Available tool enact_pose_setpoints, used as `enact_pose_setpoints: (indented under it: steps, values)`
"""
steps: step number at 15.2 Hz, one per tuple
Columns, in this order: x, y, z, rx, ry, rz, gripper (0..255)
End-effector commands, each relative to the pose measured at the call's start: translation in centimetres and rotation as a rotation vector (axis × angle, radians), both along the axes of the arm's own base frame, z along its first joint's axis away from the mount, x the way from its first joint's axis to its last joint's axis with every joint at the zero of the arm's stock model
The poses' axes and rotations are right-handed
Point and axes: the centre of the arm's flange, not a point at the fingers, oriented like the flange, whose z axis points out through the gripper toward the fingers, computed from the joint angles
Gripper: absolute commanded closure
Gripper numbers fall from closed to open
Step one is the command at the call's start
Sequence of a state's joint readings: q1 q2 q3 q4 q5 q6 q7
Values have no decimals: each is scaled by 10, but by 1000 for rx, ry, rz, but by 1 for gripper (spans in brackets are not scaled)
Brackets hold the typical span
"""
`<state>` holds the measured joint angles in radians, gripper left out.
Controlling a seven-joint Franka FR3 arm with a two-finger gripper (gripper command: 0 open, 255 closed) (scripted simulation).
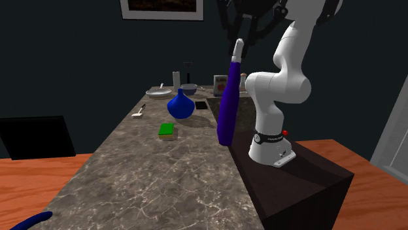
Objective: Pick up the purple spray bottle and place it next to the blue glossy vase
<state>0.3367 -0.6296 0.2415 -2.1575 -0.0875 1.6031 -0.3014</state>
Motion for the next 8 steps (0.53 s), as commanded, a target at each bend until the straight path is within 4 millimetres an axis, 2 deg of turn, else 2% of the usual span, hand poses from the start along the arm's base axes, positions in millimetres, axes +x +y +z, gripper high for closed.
enact_pose_setpoints:
  steps: [1,8]
  values:
    - [1,0,10,0,0,0,255]
    - [1,0,47,0,0,0,255]
